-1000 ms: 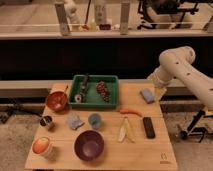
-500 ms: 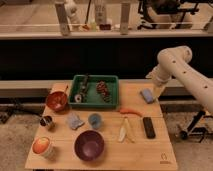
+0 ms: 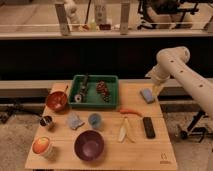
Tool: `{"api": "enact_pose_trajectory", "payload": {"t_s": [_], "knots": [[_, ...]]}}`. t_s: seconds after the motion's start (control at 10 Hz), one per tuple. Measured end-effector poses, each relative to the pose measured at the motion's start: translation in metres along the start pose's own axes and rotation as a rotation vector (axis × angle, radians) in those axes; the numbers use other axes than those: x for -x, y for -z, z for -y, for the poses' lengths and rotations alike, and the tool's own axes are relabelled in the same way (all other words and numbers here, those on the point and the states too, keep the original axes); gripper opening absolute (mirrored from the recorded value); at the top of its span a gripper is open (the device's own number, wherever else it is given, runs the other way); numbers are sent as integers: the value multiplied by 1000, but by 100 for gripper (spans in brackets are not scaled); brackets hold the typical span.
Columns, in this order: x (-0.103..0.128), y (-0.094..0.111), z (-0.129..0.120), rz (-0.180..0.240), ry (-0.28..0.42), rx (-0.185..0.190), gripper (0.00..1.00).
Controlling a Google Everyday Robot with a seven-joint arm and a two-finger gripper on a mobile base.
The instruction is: Wipe tray with sponge
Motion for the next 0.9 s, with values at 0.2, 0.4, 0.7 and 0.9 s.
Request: {"api": "enact_pose_trajectory", "payload": {"t_s": [0.2,0.4,0.7,0.9], "knots": [[-1,-5,5,4,0,-3,80],[-7,-14,11,7,-4,-10,80],[-10,-26,19,15,-4,-20,80],[-14,-33,21,20,-8,-24,80]]}}
